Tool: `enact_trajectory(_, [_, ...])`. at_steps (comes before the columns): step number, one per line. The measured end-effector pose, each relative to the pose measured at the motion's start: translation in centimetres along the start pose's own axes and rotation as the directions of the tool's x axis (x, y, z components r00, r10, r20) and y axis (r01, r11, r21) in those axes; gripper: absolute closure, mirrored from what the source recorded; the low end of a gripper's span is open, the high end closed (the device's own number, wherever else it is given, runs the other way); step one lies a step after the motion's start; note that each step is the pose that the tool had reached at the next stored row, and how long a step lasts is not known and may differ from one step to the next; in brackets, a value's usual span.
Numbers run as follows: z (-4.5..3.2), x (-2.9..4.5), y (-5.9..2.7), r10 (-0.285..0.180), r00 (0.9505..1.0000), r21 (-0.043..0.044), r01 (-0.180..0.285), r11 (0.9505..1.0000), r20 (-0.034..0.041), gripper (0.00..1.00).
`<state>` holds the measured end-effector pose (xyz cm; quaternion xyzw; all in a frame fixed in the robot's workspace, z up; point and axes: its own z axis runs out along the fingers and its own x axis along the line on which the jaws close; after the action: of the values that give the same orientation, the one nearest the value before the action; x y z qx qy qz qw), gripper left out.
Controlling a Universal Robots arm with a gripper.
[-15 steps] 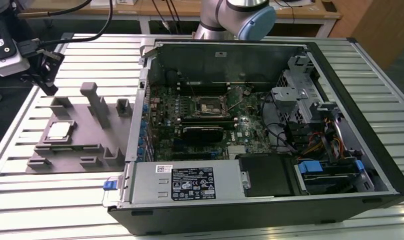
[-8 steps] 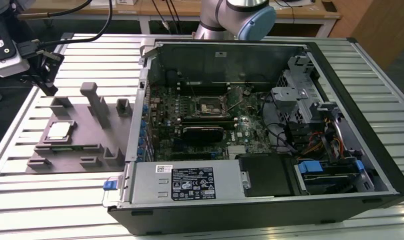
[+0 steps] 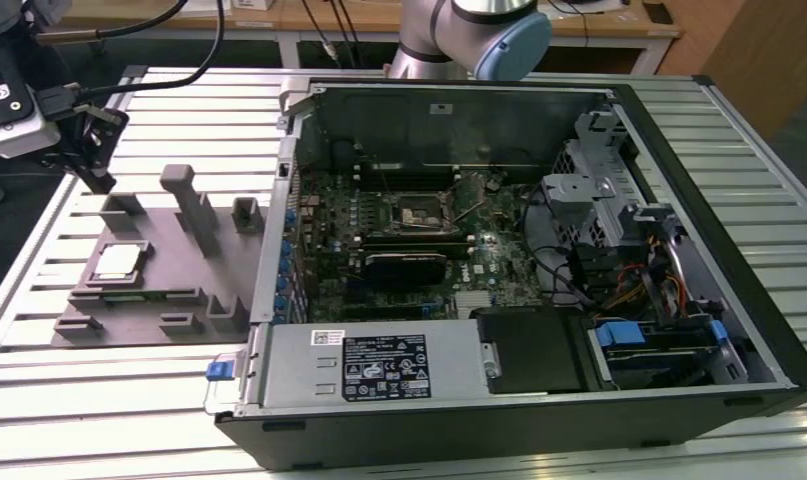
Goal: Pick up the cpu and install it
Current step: 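Pick up the cpu and move it towards the insertion slot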
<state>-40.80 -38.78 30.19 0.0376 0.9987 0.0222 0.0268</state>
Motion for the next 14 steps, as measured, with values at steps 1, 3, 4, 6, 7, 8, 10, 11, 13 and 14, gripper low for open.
enact_trajectory(1, [0.04, 0.02, -0.01, 0.000, 1.0000, 0.0000, 0.000, 1.0000, 0.0000, 0.89])
enact_trajectory(3, [0.12, 0.08, -0.01, 0.000, 1.0000, -0.0001, 0.000, 1.0000, 0.0000, 0.89])
enact_trajectory(4, [0.16, 0.11, -0.01, 0.000, 1.0000, -0.0001, 0.000, 1.0000, 0.0000, 0.89])
enact_trajectory(6, [0.25, 0.16, -0.02, 0.000, 1.0000, -0.0002, 0.000, 1.0000, 0.0001, 0.89])
enact_trajectory(7, [0.31, 0.19, -0.03, 0.000, 1.0000, -0.0002, 0.000, 1.0000, 0.0001, 0.89])
enact_trajectory(8, [0.38, 0.22, -0.03, 0.000, 1.0000, -0.0002, 0.000, 1.0000, 0.0001, 0.89])
enact_trajectory(10, [0.51, 0.28, -0.04, 0.000, 1.0000, -0.0001, 0.000, 1.0000, 0.0000, 0.89])
enact_trajectory(11, [0.59, 0.31, -0.05, 0.000, 1.0000, -0.0001, 0.000, 1.0000, 0.0001, 0.89])
enact_trajectory(13, [0.77, 0.39, -0.06, 0.000, 1.0000, -0.0001, 0.000, 1.0000, 0.0001, 0.89])
enact_trajectory(14, [0.86, 0.44, -0.07, 0.000, 1.0000, -0.0001, 0.000, 1.0000, 0.0000, 0.89])
